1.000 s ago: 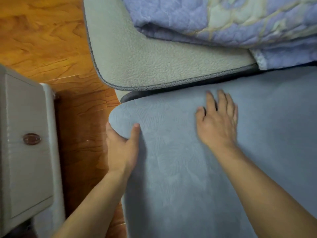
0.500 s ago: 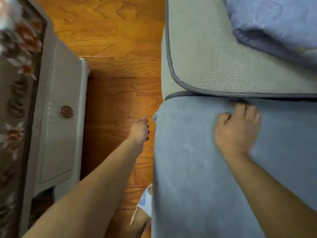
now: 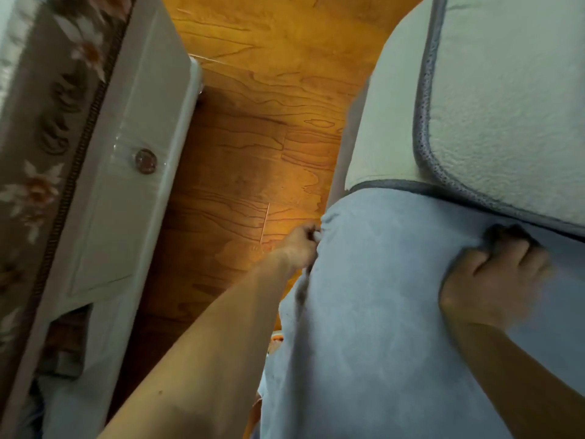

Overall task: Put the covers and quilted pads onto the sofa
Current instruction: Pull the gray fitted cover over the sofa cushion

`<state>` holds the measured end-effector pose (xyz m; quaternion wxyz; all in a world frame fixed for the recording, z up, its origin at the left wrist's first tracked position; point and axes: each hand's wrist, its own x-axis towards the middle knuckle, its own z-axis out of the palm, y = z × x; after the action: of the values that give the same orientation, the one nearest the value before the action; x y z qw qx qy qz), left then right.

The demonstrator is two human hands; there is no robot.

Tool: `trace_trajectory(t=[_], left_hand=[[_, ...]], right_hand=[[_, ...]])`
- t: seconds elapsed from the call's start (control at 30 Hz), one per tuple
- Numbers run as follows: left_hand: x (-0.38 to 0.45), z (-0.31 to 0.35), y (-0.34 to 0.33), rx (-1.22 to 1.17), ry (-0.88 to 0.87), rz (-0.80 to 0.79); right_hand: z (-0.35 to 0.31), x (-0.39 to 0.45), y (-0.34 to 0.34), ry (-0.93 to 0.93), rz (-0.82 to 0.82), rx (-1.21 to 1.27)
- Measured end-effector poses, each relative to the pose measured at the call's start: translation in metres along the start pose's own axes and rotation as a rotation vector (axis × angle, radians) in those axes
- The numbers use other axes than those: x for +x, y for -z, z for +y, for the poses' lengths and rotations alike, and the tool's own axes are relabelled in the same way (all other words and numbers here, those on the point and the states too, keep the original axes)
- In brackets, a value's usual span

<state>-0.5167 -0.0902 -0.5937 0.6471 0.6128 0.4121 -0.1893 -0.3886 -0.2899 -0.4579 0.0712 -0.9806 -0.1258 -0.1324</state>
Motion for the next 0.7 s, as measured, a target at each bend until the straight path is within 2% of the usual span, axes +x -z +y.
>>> trace_trajectory(t=[0.07,0.13,0.17,0.23,0.3,0.4,0.5,0.57,0.63,0.7], left_hand=[[0.003,0.009,0.011,0.294,-0.092,0.027],[0.004,0.024,0.04,0.635,-0.118,0.244],[0.004,0.033,0.06,0.706,-0.12,0.379],[0.006,0.054,0.104,0.695,-0.1,0.609],[0.021,0.069,0.134,0.708,-0.035,0.706],[0.025,0.084,0.12,0.705,0.031,0.598],[0.029,0.076,0.079,0.583,0.091,0.358],[0.035,0.071,0.055,0.459,0.118,0.293],[0.04,0.067,0.04,0.065,0.157,0.208],[0.034,0.068,0.032,-0.348,0.196,0.016]], right_hand=[[-0.002,0.0,0.002,-0.004,-0.008,-0.023],[-0.003,0.0,0.002,-0.007,-0.022,-0.023],[-0.003,0.0,0.002,-0.006,-0.03,-0.02],[-0.004,-0.001,0.004,-0.023,-0.043,-0.027],[-0.005,-0.001,0.005,-0.034,-0.038,-0.01],[-0.006,0.0,0.002,0.03,0.005,0.02],[-0.005,0.001,0.0,0.045,0.031,0.043],[-0.004,0.0,0.0,0.037,0.033,0.042],[-0.003,0.0,-0.003,0.014,0.033,0.05],[-0.002,0.002,-0.006,0.016,0.046,0.046]])
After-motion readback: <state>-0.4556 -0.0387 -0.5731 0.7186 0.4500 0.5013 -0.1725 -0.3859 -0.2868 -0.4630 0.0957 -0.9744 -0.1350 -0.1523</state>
